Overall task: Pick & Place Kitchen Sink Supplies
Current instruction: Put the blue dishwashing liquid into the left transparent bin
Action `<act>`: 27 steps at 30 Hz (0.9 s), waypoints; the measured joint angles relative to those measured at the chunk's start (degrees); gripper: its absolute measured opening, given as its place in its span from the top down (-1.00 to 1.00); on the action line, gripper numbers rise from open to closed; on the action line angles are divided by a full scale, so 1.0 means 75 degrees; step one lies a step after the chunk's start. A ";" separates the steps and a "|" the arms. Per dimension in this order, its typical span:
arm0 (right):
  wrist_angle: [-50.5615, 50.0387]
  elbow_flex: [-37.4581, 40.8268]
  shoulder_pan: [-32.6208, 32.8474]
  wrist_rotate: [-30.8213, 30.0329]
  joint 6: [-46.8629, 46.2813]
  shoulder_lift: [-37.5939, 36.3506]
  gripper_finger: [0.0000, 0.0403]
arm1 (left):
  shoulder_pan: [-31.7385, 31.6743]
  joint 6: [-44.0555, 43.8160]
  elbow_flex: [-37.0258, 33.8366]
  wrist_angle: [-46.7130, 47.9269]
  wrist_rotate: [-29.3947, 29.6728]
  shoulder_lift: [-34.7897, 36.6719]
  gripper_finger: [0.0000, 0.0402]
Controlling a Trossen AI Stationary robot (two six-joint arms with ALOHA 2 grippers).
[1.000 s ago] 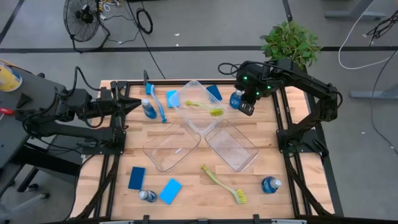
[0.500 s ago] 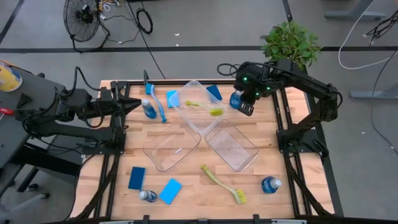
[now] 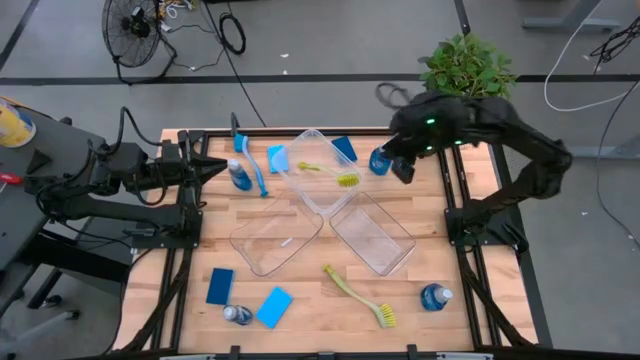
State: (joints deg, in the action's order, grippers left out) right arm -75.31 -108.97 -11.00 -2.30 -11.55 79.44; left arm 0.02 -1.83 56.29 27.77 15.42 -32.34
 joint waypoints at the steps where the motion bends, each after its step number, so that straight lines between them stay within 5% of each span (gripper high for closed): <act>1: 0.0096 0.0000 0.0000 0.0002 -0.0071 -0.0144 0.50 | 0.0000 0.0000 0.0000 -0.0002 0.0000 -0.0001 0.76; 11: 0.0212 0.0000 -0.0003 -0.0174 -0.0148 -0.1165 0.50 | 0.0000 0.0010 0.0000 -0.0009 0.0000 -0.0001 0.76; 27: -0.0361 0.0000 -0.0003 -0.0191 0.0152 -0.1408 0.50 | 0.0001 -0.0070 0.0000 -0.0010 0.0000 0.0000 0.76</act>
State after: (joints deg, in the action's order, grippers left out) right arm -78.02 -108.97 -11.03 -3.73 -10.41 68.88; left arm 0.02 -2.35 56.29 27.70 15.42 -32.34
